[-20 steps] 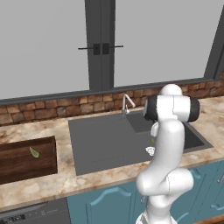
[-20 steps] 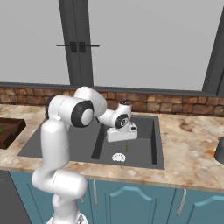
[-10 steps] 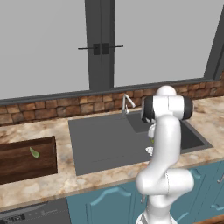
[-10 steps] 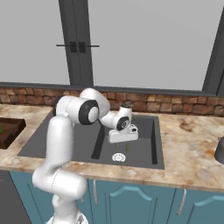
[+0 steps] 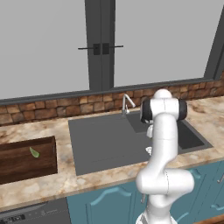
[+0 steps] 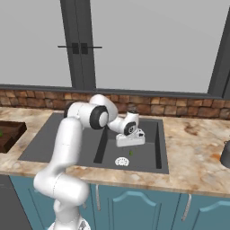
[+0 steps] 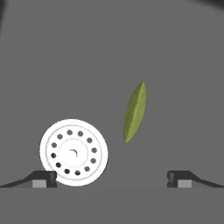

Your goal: Pick up all produce items and place them in the sink. Turn on the sink faucet to wash them. Then turn the sink off and put them in the tray.

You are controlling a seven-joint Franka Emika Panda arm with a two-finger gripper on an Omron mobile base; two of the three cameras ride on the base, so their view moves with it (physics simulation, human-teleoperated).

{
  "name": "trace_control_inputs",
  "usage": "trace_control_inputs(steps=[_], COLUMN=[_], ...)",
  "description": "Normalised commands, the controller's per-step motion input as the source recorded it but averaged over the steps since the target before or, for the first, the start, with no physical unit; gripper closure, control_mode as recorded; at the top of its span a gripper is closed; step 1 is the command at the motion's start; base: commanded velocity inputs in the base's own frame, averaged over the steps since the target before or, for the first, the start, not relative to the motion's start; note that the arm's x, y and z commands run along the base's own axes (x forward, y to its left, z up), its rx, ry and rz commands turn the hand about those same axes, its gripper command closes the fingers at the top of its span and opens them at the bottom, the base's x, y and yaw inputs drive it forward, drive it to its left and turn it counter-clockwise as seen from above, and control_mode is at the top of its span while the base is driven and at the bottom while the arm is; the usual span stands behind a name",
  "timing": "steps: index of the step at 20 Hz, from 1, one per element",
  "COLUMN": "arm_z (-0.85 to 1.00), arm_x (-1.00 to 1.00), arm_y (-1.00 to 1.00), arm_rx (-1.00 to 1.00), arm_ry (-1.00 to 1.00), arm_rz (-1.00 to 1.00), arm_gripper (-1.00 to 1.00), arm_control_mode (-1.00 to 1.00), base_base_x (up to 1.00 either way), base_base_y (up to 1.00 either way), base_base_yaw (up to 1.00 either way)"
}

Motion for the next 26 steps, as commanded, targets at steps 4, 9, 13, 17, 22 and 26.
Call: trace_control_inputs(steps=[4,9,13,17,22,26], arm_z=[-0.30,-0.34,-0.38,-0.20,-0.17,-0.23], arm_x=[0.51,0.33,0.07,-0.12,0.02,0.04], arm_y=[-0.11,-0.02,-0.02,-0.03,0.00,0.00], arm_rx=[0.00,0.00,0.00,0.00,0.00,0.00], arm_ry=[0.00,0.00,0.00,0.00,0.00,0.00], arm_rz=[-0.07,-0.05,-0.05,-0.04,-0.01,0.00], arm_gripper=[-1.00,-1.00,-1.00,-1.00,-1.00,-1.00], arm_control_mode=[-1.00,-1.00,-1.00,-1.00,-1.00,-1.00], base_base_x=[0.00,0.00,0.00,0.00,0.00,0.00], base_base_y=[0.00,0.00,0.00,0.00,0.00,0.00], base_base_yaw=[0.00,0.00,0.00,0.00,0.00,0.00])
